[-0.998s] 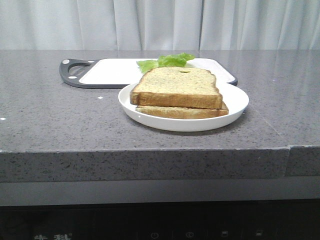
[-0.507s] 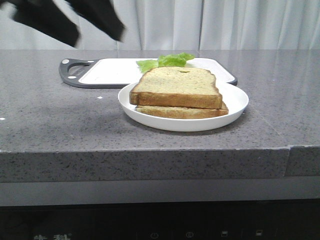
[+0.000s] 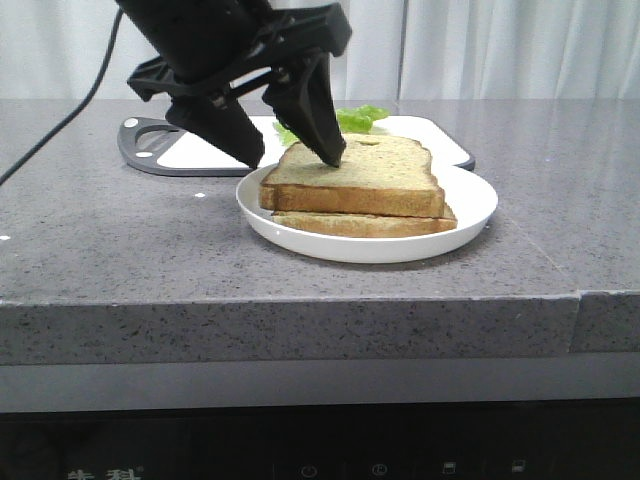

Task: Left arm grabs bread, right arm adds lettuce
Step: 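Lower the left gripper onto the top bread slice on the plate, then grasp the top bread slice with the left gripper and lift it off, then move the right gripper down to the lettuce leaf on the cutting board, then grasp the green lettuce leaf with the right gripper and lift it, then place the lettuce onto the bottom bread slice and release with right gripper, then lower the held bread slice onto the lettuce with the left gripper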

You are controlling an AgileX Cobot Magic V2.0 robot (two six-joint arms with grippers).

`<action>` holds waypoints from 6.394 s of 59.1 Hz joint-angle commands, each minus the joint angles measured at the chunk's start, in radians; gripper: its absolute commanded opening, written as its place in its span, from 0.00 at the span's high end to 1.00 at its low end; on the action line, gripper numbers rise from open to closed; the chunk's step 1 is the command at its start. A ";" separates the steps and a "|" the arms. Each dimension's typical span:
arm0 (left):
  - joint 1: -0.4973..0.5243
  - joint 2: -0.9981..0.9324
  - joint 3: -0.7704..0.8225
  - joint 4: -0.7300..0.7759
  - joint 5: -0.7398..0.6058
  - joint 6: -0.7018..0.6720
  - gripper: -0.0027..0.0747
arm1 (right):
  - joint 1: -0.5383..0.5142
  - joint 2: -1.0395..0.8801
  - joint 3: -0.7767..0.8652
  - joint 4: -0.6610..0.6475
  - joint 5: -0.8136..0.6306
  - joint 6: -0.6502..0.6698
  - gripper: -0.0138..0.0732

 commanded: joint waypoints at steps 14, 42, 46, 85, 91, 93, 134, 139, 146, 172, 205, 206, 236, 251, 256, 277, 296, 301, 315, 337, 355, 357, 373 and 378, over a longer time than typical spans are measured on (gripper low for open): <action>-0.008 -0.014 -0.036 -0.039 -0.052 0.001 0.40 | -0.004 0.013 -0.038 -0.008 -0.073 -0.002 0.34; -0.008 -0.014 -0.036 -0.039 -0.022 -0.001 0.96 | -0.004 0.013 -0.038 -0.008 -0.073 -0.002 0.34; -0.008 -0.014 -0.036 -0.039 -0.026 -0.001 0.98 | -0.004 0.013 -0.038 -0.008 -0.073 -0.002 0.34; -0.001 -0.369 0.098 0.112 -0.265 -0.001 0.99 | -0.004 0.017 -0.038 -0.008 -0.066 -0.004 0.34; -0.001 -0.495 0.216 0.172 -0.363 -0.001 0.99 | -0.004 0.051 -0.038 -0.008 -0.074 -0.005 0.34; -0.001 -0.540 0.257 0.181 -0.386 -0.001 0.99 | -0.004 0.071 -0.038 -0.008 -0.079 -0.012 0.34; 0.130 -1.008 0.607 0.203 -0.464 -0.009 0.99 | 0.189 0.996 -0.615 -0.008 -0.105 -0.278 0.34; 0.130 -1.008 0.607 0.203 -0.464 -0.009 0.99 | 0.207 1.102 -0.751 -0.008 -0.056 -0.295 0.34; 0.130 -1.008 0.607 0.203 -0.464 -0.009 0.99 | 0.230 1.252 -0.931 -0.008 0.032 -0.309 0.26; 0.130 -1.006 0.607 0.203 -0.457 -0.009 0.99 | 0.273 1.631 -1.469 -0.006 0.296 -0.328 0.22; 0.132 -1.006 0.607 0.203 -0.447 -0.009 0.99 | 0.279 1.756 -1.576 -0.008 0.303 -0.328 0.44; 0.132 -1.006 0.607 0.203 -0.447 -0.009 0.99 | 0.279 1.756 -1.576 -0.008 0.303 -0.328 0.46; 0.132 -1.006 0.607 0.194 -0.447 -0.009 0.99 | 0.279 1.698 -1.575 0.009 0.362 -0.325 0.91; 0.132 -1.006 0.607 0.189 -0.447 -0.009 0.99 | 0.283 1.521 -1.448 0.078 0.310 -0.291 0.91; 0.132 -1.006 0.607 0.189 -0.447 -0.009 0.99 | 0.291 1.416 -1.303 0.081 0.234 -0.291 0.91; 0.132 -1.006 0.607 0.189 -0.447 -0.009 0.99 | 0.301 0.955 -0.534 0.180 -0.131 -0.291 0.91; 0.132 -1.006 0.607 0.188 -0.447 -0.009 0.99 | 0.378 0.968 -0.427 0.181 -0.143 -0.291 0.91; 0.132 -1.006 0.607 0.188 -0.447 -0.009 0.99 | 0.383 0.988 -0.427 0.184 -0.143 -0.291 0.91; 0.132 -1.006 0.607 0.188 -0.447 -0.009 0.99 | 0.384 1.018 -0.427 0.202 -0.102 -0.292 0.81; 0.132 -1.006 0.607 0.188 -0.447 -0.009 0.99 | 0.384 0.996 -0.434 0.206 -0.104 -0.292 0.33; 0.132 -1.006 0.607 0.188 -0.447 -0.009 0.99 | 0.383 0.834 -0.434 0.206 -0.094 -0.292 0.26; 0.132 -1.006 0.607 0.188 -0.447 -0.009 0.99 | 0.383 0.803 -0.432 0.206 -0.091 -0.292 0.26; 0.132 -1.006 0.607 0.167 -0.442 -0.009 0.99 | 0.383 0.557 -0.315 0.203 -0.057 -0.292 0.54; 0.132 -1.006 0.607 0.156 -0.438 -0.009 0.99 | 0.383 0.445 -0.222 0.201 -0.102 -0.292 0.74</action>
